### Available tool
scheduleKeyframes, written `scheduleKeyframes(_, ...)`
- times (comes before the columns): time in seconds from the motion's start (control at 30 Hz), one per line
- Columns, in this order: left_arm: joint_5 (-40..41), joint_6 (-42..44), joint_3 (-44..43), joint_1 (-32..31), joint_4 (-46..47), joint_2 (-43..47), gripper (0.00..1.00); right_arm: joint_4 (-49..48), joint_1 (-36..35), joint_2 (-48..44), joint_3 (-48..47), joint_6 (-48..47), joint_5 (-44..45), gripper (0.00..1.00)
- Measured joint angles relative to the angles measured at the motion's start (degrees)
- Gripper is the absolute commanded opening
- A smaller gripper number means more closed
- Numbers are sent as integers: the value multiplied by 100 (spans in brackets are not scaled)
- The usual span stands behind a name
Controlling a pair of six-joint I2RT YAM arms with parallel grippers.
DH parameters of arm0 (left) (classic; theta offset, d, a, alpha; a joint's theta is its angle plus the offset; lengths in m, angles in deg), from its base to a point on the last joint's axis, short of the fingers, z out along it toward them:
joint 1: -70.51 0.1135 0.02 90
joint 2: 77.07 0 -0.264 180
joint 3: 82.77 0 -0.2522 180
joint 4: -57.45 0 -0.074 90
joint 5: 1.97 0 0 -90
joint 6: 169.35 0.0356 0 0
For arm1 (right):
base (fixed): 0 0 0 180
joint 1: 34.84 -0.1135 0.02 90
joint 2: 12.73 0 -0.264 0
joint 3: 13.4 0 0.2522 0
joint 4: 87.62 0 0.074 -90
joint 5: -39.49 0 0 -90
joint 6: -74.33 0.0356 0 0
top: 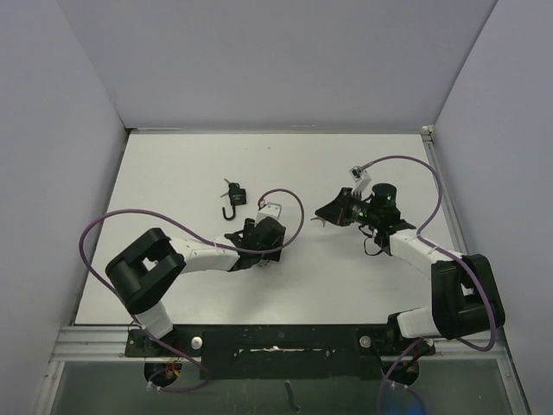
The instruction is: Unlock with the key
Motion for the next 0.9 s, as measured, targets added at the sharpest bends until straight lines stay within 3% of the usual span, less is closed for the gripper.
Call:
scheduleKeyframes(0.27,-295,638,990,0,1266,560,0,245,0,-4,0,-151,2,0)
scheduleKeyframes(0.5,-940,1735,2326,15,3582,1224,0,498,-2,-179,0,-236,17,0)
scheduleKeyframes(0.77,-1727,2833,2741,59,6706,411,0,769,-149,-426,-2,-306,168,0)
scheduleKeyframes(0.9,-2229,3195,2739,61,7324,-76,0,852,-245,-588,-2,-343,221,0)
